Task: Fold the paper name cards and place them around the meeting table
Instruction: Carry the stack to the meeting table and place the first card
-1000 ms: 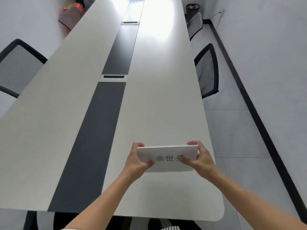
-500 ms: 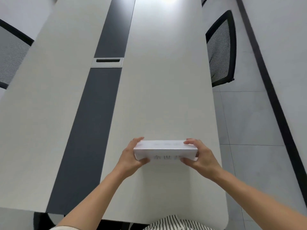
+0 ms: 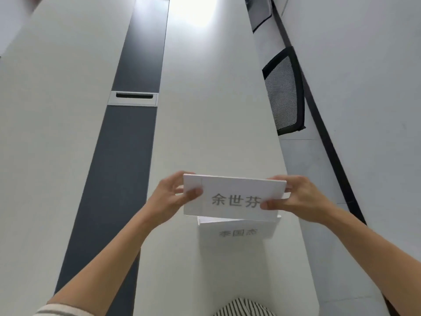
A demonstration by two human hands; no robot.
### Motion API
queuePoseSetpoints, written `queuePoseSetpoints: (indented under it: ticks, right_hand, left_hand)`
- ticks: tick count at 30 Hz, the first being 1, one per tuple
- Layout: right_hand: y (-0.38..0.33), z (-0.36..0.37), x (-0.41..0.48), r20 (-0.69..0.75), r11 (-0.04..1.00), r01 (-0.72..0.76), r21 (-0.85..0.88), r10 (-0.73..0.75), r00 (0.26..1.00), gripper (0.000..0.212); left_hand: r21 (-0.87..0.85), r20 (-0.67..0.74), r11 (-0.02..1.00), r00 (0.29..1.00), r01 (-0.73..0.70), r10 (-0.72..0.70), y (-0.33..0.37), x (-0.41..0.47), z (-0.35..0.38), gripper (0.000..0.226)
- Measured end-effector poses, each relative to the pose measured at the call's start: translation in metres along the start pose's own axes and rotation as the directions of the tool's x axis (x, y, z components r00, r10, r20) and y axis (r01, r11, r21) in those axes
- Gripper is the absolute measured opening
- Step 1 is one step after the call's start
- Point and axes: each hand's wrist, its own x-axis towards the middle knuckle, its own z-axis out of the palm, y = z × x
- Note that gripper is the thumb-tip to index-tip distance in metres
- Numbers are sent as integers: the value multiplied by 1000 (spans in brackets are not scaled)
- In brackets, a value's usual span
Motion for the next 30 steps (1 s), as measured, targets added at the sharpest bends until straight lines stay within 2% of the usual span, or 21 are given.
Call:
queuePoseSetpoints:
  ticks: [2, 4, 6, 8, 11, 14, 19, 25, 30]
  right_hand:
    - [-25, 4, 16, -26, 999, 40, 31, -39, 999, 30]
    - [-46, 15, 39, -55, 997, 63, 49, -61, 997, 28]
    - [-66, 35, 65, -72, 996, 78, 42, -75, 995, 31]
    - [-83, 61, 95, -73, 996, 81, 40, -78, 994, 32]
    - [-106, 108, 137, -47, 998, 67, -6, -68, 997, 33]
    - [-122, 155, 177, -15, 995, 62, -82, -63, 998, 34]
    - [-140, 214, 226, 12, 982, 36, -183, -35, 999, 49]
    - [-143, 252, 263, 4, 982, 39, -185, -39, 999, 50]
    - [-140, 260, 268, 20, 917, 131, -377, -133, 991, 66]
  left_hand:
    - [-91, -197, 995, 980, -37, 18, -4, 5, -26, 64]
    - [-37, -395, 999, 919, 2, -17, -23, 5, -54, 61]
    - [109, -555, 978, 827, 178, -89, -60, 1, -83, 48]
    - [285, -650, 860, 745, 424, -151, -106, -12, -110, 49]
    - [441, -695, 604, 678, 664, -238, -177, -46, -136, 59]
    - [561, -695, 477, 698, 677, -173, -219, -71, -139, 63]
    - [604, -688, 447, 715, 660, -126, -230, -71, -132, 65]
    - [608, -687, 452, 718, 653, -113, -237, -70, -135, 63]
    - [611, -693, 445, 714, 654, -99, -239, -70, -136, 62]
